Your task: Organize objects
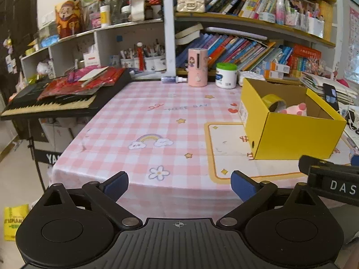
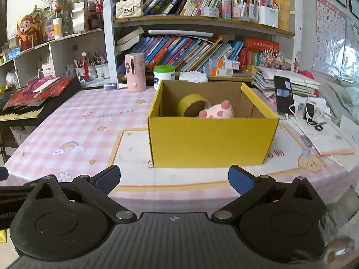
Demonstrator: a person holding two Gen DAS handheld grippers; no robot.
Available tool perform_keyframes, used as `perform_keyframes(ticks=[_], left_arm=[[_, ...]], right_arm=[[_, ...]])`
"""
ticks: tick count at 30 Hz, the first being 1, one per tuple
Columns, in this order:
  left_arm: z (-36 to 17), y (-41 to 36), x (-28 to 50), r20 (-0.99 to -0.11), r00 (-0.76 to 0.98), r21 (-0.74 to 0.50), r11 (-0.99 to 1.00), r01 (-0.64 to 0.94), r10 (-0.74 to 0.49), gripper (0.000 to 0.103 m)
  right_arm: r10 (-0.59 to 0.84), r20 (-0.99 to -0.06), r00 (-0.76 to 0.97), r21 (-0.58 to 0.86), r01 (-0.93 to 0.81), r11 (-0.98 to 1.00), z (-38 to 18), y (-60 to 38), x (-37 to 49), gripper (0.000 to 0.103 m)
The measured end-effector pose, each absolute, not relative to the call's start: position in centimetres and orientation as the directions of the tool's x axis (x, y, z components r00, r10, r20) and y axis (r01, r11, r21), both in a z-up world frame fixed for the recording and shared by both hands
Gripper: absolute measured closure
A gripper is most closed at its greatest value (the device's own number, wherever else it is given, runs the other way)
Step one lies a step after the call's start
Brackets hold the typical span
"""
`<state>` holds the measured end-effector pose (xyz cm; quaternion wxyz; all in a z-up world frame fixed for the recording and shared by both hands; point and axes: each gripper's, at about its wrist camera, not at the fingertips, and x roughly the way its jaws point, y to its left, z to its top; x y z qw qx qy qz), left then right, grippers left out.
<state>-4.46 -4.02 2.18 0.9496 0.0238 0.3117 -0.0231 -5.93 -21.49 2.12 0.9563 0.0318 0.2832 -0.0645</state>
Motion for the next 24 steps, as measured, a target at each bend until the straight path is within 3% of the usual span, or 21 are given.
perform_keyframes(ticks=[19, 24], left_arm=[[1.1, -2.5, -4.6, -0.637, 0.771, 0.027, 0.999, 0.029, -0.006, 0.003], [0.9, -3.1, -4.3, -0.635, 0.772, 0.076, 0.997, 0.011, 0.040, 0.003]], right_arm=[[-0.174, -0.630, 0.757, -0.011, 0.215, 0.977, 0.6, -18.8, -6.6, 0.000], [-0.181, -0.639, 0.748, -0.014, 0.224, 0.975, 0.3, -19.0, -6.4, 0.000]])
